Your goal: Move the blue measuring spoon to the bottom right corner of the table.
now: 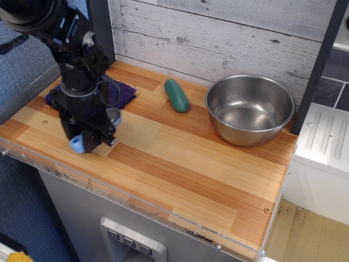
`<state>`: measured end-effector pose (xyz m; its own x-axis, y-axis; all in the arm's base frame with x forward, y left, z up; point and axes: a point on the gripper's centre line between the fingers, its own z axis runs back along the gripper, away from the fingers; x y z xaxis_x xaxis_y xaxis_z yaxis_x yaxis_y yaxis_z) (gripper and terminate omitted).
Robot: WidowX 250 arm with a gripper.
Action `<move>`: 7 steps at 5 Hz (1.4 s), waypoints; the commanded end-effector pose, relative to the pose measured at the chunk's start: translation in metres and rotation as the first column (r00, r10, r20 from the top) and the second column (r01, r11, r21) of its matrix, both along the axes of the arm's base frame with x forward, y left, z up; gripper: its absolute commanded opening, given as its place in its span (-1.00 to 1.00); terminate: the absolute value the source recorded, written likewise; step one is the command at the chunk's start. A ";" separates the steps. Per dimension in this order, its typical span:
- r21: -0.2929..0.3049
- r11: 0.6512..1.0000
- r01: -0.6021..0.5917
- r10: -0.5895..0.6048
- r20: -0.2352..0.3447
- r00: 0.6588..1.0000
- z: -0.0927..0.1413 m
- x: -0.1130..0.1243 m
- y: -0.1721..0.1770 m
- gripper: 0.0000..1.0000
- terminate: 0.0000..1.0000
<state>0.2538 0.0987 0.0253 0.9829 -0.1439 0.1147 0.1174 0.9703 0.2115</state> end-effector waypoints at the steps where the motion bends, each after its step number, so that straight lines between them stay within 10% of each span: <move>1: -0.123 0.992 -0.020 0.035 0.118 0.992 0.041 0.006 -0.048 -1.00 -1.00; 3: -0.227 0.974 -0.001 0.029 0.118 0.993 0.040 -0.006 -0.101 -1.00 -1.00; 7: -0.235 0.961 0.148 -0.128 0.099 0.987 0.009 -0.004 -0.175 -1.00 -1.00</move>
